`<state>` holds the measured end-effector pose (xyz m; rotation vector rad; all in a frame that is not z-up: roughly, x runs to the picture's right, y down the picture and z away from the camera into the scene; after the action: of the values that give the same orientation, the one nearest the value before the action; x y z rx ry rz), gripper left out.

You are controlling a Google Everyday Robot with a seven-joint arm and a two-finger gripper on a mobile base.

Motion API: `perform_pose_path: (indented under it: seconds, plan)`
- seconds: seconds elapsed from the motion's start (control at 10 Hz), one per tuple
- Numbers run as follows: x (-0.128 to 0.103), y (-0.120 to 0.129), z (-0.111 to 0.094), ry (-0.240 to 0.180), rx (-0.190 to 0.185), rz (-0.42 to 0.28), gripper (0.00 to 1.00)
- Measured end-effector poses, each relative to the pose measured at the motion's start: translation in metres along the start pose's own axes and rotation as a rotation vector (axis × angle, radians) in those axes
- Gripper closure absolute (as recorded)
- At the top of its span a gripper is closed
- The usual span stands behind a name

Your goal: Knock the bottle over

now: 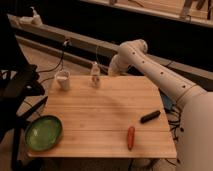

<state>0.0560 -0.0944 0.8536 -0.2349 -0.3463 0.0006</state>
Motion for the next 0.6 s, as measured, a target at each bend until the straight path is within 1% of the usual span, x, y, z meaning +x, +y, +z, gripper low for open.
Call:
perform_pose_path:
  seconds: [0.1,0.2,0.3,0.5,0.6]
  plan:
    - [-0.001,-0.003,0.008,-0.009,0.014,0.004,1.00]
    - [-0.002,-0.009,0.021,-0.019,0.036,0.008,1.00]
    - [0.001,-0.013,0.025,-0.023,0.050,0.015,1.00]
    - [0.011,-0.028,0.035,-0.063,0.100,0.040,1.00]
    - [0.010,-0.033,0.040,-0.073,0.115,0.043,1.00]
